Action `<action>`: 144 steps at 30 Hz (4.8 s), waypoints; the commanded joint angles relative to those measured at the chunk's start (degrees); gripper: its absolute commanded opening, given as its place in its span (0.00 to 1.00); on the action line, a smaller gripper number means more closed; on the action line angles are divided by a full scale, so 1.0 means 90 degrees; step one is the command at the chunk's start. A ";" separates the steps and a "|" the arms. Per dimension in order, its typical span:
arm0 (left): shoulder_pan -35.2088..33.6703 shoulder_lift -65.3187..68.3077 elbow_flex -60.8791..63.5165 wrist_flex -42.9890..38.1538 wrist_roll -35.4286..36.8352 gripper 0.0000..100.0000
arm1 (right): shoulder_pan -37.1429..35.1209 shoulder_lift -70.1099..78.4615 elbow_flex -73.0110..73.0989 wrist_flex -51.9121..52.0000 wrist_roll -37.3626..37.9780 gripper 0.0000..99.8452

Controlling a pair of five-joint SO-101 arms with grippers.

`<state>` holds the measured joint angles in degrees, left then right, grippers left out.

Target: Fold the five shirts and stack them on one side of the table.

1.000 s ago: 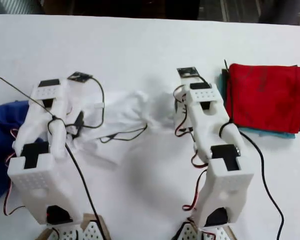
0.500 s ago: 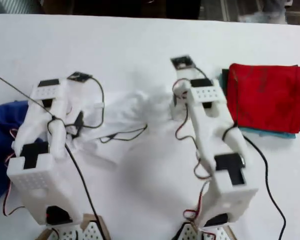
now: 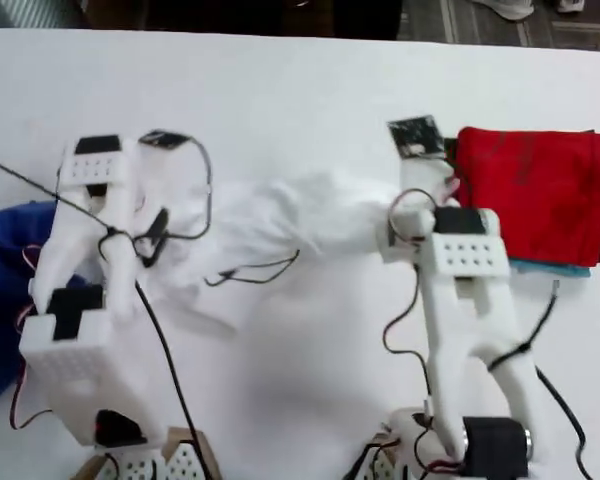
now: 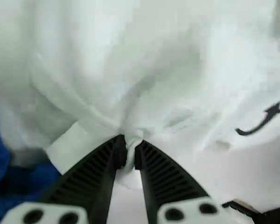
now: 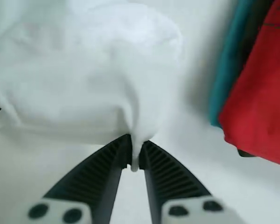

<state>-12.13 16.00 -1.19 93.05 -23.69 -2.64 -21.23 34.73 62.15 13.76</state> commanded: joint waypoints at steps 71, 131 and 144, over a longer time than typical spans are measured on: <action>0.1836 -0.1133 0.0122 0.0742 -0.1524 0.03 | 0.1890 -0.0737 0.1094 -0.2017 0.0117 0.02; 0.1758 -0.2012 0.3639 -0.2149 -0.1534 0.19 | 0.0913 -0.0796 -0.1006 -0.0659 -0.0215 0.02; 0.1573 -0.1973 0.3189 -0.2501 -0.1543 0.19 | 0.0913 -0.0747 -0.1006 -0.0659 -0.0215 0.02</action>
<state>1.93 -1.49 27.65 72.40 -37.14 5.45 -26.07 26.11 56.00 11.47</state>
